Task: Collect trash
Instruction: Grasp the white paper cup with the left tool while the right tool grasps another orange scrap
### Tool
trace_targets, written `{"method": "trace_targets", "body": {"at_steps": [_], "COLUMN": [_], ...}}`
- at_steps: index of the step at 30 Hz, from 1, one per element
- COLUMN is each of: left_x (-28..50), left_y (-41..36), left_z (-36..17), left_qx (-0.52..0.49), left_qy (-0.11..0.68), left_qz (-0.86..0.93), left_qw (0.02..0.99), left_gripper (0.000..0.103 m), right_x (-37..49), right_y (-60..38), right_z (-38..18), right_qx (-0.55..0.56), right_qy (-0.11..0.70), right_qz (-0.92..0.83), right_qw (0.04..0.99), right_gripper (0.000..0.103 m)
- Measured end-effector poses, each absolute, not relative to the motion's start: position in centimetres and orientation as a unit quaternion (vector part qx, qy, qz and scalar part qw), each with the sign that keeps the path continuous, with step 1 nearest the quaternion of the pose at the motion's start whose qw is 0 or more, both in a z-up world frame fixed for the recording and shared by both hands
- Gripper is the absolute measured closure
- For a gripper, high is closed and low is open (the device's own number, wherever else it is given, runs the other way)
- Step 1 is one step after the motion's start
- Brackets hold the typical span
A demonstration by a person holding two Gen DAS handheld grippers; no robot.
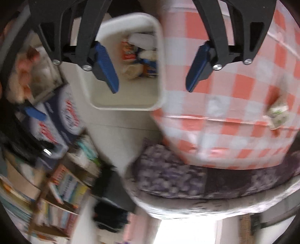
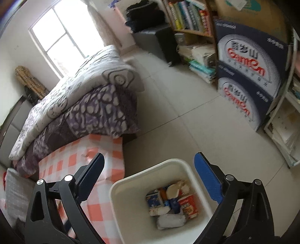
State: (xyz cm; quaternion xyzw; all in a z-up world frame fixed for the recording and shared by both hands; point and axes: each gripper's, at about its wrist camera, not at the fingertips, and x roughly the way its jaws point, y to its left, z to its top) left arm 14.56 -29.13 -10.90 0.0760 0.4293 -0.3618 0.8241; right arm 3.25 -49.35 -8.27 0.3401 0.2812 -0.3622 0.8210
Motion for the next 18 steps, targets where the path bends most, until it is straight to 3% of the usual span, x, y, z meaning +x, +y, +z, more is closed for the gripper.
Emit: {"method": "trace_targets", "body": {"at_steps": [3,8,13,18], "left_x": [17.6,24.4,29.4,31.8], "left_y": [-27.2,-23.4,-20.5,-19.9], "left_z": [-11.4,-13.5,-16.2,-18.5], "left_qx": [0.077,0.099,0.195,0.341], "left_qy": [0.432,0.449,0.433,0.391], "left_qz": [-0.293,-0.155,-0.064,-0.11], "left_qw": [0.85,0.874,0.878,0.848], "left_gripper": [0.018,0.014,0.013,0.012], "right_x": [4.6,6.9,9.2,11.1], "right_y": [-48.1,-46.0,-44.1,-42.1], "right_z": [-8.7,-9.5,-10.4,-10.7], "right_qx": [0.334,0.32,0.317,0.316], "right_qy": [0.296,0.325,0.355,0.374], "right_qz": [-0.344,-0.313,-0.277,-0.237], "right_qw": [0.826,0.833,0.835,0.839], "right_gripper": [0.01,0.008,0.008,0.007]}}
